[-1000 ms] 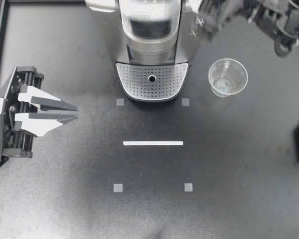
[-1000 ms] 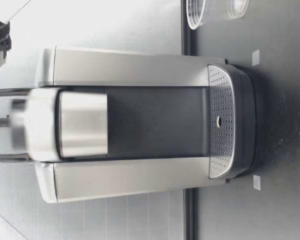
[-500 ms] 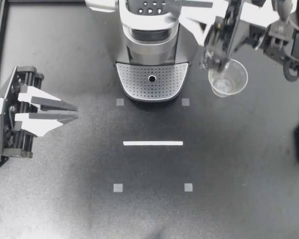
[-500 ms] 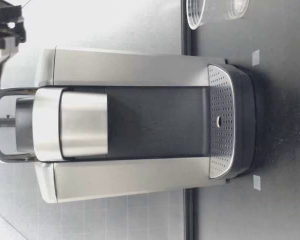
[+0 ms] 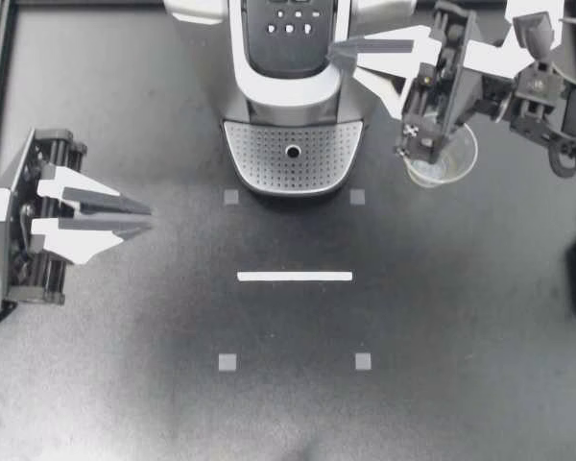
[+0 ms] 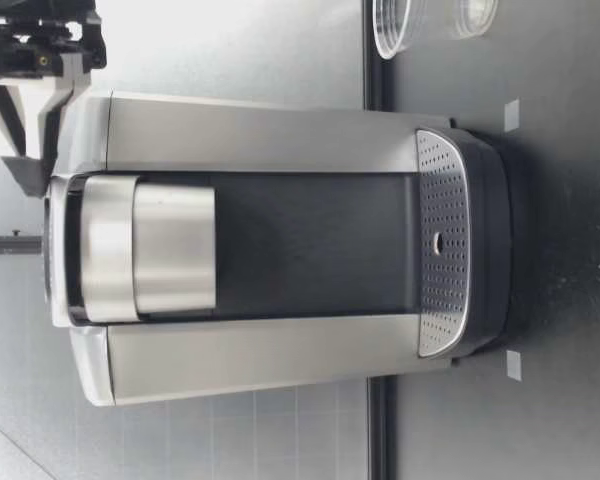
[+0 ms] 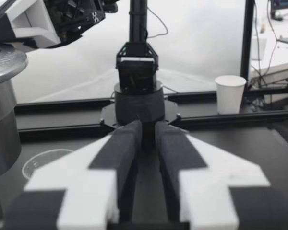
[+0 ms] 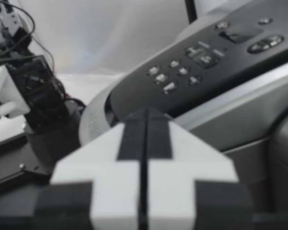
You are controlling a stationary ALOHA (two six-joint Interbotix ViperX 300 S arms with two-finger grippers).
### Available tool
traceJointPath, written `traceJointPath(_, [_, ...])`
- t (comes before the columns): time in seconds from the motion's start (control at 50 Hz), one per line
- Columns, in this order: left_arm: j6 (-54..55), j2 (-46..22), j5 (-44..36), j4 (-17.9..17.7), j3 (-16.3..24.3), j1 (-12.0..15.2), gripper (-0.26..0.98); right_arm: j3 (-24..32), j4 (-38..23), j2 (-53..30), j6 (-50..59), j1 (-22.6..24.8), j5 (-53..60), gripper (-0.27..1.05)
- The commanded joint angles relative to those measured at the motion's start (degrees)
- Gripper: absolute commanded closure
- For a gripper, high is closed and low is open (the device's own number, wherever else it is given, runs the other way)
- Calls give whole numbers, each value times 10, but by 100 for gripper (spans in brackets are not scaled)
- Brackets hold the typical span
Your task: Place the coffee capsule inside the capsule container, then place the cup onto the center of the cup tray, then push the 'Hot Water' and 'Travel Mug' buttons.
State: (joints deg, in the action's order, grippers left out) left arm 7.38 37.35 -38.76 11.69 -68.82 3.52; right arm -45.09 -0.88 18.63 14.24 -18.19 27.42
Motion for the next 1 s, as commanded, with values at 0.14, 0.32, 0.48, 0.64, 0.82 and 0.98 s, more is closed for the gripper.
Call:
traceJointPath(0.14, [4,0,-4,-1,3,0,51,-28,52,89,51,-1,-91,75])
traceJointPath(0.32, [1,0,-4,-1,2,-1,51,-83,76,147,113,-25,-279,75])
traceJointPath(0.48, [1,0,-4,-1,0,-1,51,-139,76,192,193,-78,-346,74])
traceJointPath(0.64, [1,-1,-4,-1,-5,0,51,-193,75,230,266,-135,-375,72])
traceJointPath(0.82, [2,-1,-4,-1,-9,-1,51,-222,75,234,289,-141,-397,64])
traceJointPath(0.98, [1,-1,-4,-1,-10,-1,51,-233,75,216,302,-153,-414,49])
